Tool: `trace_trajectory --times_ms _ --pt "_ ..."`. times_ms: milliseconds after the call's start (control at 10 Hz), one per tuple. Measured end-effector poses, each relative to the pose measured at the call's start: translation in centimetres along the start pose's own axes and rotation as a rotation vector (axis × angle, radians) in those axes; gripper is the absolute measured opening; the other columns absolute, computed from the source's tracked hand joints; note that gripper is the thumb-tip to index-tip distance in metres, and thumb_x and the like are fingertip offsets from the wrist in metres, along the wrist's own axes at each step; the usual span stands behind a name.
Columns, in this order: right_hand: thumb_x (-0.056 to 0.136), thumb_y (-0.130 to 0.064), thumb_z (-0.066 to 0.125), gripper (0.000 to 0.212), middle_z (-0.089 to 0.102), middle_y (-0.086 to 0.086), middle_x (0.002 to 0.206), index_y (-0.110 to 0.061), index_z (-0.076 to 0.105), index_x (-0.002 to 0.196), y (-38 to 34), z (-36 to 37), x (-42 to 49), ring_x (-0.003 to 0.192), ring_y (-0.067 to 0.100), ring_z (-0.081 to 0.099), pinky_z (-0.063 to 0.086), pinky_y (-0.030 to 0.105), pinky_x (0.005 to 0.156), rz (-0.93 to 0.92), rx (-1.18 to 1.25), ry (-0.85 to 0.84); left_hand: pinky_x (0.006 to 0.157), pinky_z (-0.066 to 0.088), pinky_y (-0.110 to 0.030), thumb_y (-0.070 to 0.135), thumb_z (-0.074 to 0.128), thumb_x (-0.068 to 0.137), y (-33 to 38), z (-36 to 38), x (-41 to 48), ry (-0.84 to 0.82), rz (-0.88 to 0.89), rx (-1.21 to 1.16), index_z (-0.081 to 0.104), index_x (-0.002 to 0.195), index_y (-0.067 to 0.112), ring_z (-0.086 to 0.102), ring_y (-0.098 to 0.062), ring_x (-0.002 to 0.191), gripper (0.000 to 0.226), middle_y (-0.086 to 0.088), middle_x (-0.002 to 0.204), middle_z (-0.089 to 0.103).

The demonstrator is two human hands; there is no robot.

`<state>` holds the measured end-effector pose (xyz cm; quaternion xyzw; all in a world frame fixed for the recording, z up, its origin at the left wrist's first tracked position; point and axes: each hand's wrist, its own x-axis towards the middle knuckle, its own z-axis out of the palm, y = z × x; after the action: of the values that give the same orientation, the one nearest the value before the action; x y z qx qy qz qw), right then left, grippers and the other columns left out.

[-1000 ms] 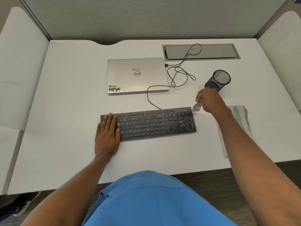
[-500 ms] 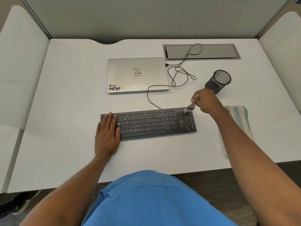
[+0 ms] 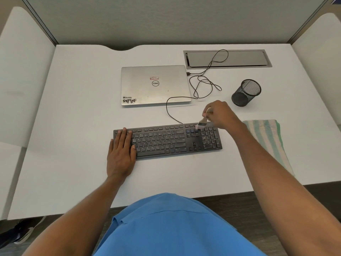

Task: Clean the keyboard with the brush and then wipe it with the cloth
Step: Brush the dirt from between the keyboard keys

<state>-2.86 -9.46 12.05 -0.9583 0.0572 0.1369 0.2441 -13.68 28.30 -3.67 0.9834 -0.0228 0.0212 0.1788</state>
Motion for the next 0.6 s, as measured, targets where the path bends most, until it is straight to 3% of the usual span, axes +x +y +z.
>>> trace_trajectory --times_ms 300,400,600 --pt "0.087 0.003 0.069 0.02 0.068 0.009 0.073 -0.01 0.068 0.072 2.6 -2.0 0.2 0.063 0.014 0.065 0.044 0.019 0.053 0.122 -0.121 0.027 0.132 0.015 -0.049 0.038 0.027 0.108 -0.1 0.1 -0.1 0.01 -0.001 -0.004 0.027 0.168 0.02 0.013 -0.019 0.163 0.062 -0.001 0.176 0.021" --pt "0.089 -0.004 0.07 0.011 0.072 0.006 0.078 -0.009 0.073 0.08 0.7 -1.0 0.0 0.059 0.0 0.056 0.038 0.015 0.05 0.03 -0.097 0.023 0.132 0.015 -0.048 0.038 0.027 0.108 0.0 0.0 -0.1 0.003 -0.002 -0.002 0.026 0.168 0.02 0.012 -0.017 0.163 0.062 0.0 0.176 0.02" --pt "0.09 -0.01 0.072 0.01 0.074 0.006 0.078 -0.01 0.074 0.08 -0.2 -0.1 -0.1 0.059 0.002 0.057 0.04 0.017 0.053 -0.032 -0.048 -0.002 0.132 0.015 -0.048 0.038 0.026 0.108 0.0 0.0 0.0 -0.003 -0.002 -0.002 0.026 0.168 0.021 0.011 -0.017 0.163 0.063 0.001 0.176 0.019"
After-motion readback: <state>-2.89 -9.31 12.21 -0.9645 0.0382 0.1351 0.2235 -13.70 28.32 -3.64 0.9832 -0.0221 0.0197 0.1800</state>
